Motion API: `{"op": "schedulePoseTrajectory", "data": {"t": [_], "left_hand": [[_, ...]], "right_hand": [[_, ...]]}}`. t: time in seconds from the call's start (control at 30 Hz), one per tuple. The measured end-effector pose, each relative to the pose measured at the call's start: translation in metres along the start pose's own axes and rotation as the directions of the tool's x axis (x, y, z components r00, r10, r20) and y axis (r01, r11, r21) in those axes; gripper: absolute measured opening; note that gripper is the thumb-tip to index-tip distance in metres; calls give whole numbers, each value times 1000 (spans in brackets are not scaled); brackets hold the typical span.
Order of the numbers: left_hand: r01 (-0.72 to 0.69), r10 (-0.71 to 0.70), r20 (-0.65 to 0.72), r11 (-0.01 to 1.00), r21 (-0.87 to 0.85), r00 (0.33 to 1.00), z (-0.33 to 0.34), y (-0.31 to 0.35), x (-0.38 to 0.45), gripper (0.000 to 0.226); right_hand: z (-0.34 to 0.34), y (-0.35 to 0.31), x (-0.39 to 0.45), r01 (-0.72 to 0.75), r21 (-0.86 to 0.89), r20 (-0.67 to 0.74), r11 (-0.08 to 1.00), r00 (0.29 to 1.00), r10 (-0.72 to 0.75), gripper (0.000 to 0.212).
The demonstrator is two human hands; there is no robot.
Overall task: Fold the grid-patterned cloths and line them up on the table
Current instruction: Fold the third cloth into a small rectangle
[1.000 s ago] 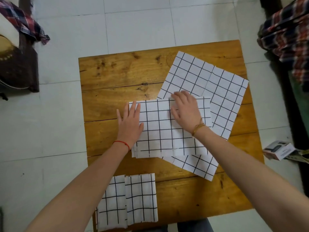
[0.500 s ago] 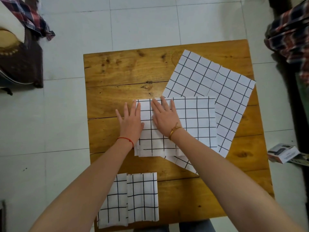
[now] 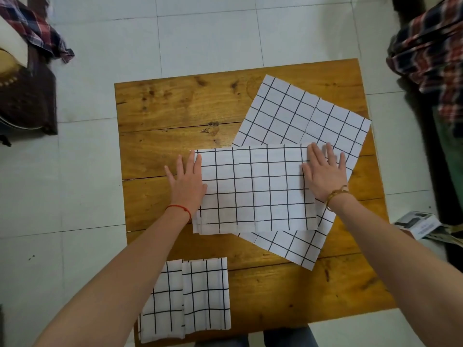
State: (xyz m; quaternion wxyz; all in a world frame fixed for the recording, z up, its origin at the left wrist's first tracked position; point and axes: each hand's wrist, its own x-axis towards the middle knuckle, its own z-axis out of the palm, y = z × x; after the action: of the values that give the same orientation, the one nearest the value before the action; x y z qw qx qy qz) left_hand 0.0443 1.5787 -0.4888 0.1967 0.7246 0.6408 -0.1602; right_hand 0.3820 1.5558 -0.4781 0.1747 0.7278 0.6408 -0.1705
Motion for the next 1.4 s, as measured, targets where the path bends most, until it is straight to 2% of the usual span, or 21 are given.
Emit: {"op": "schedulePoseTrajectory", "data": {"t": [0.07,0.13,0.2,0.27,0.37,0.43,0.53,0.63,0.8,0.97,1.07,1.17,1.33,1.4], "left_hand": [[9,-9,-11,999,-38,1000,1,0,0,81],[27,-42,-97,988,-152,994,3,1,-5,75],[41,-120,-244,952,-304,962,4,4,-14,58],[105,-246,-292,899,-426,924,5,8,-25,41],[299,-444,-113,748,-592,889,15,10,-36,35],[407,-528,12,641,-650,849,20,10,-39,37],[490,-572,93,595,-636,815,23,12,-43,36],[516,-573,148,557,-651,806,21,16,-44,31],[521,-562,199,500,-692,803,22,18,-43,30],[464,-557,214,357,-811,803,15,21,-49,27],[430,-544,238,258,-865,805,9,19,-54,37],[399,-449,282,190,-897,848,0,12,-57,56],[320,-286,236,299,-899,929,-20,1,-66,66],[274,-229,203,346,-897,952,-31,0,-72,62]], "right_hand": [[-2,-5,1,-10,41,-15,999,1000,11,59],[-5,-16,-1,1,104,-103,995,995,10,57],[-9,-31,-5,96,140,-230,985,971,-62,50],[-8,-48,-12,226,140,-318,964,932,-172,35],[-2,-72,-24,328,178,-290,928,918,-269,24],[5,-85,-31,352,188,-232,917,923,-307,29],[12,-99,-38,342,176,-144,923,937,-320,45],[18,-105,-42,305,157,-85,939,952,-294,56],[23,-109,-43,283,143,-108,948,957,-269,57],[25,-109,-43,287,130,-121,949,955,-272,59],[25,-108,-43,294,141,-134,945,952,-276,62],[27,-107,-45,307,151,-157,939,946,-284,64],[33,-114,-46,322,121,-182,939,937,-298,70],[34,-121,-46,327,104,-176,939,936,-306,73]]}}
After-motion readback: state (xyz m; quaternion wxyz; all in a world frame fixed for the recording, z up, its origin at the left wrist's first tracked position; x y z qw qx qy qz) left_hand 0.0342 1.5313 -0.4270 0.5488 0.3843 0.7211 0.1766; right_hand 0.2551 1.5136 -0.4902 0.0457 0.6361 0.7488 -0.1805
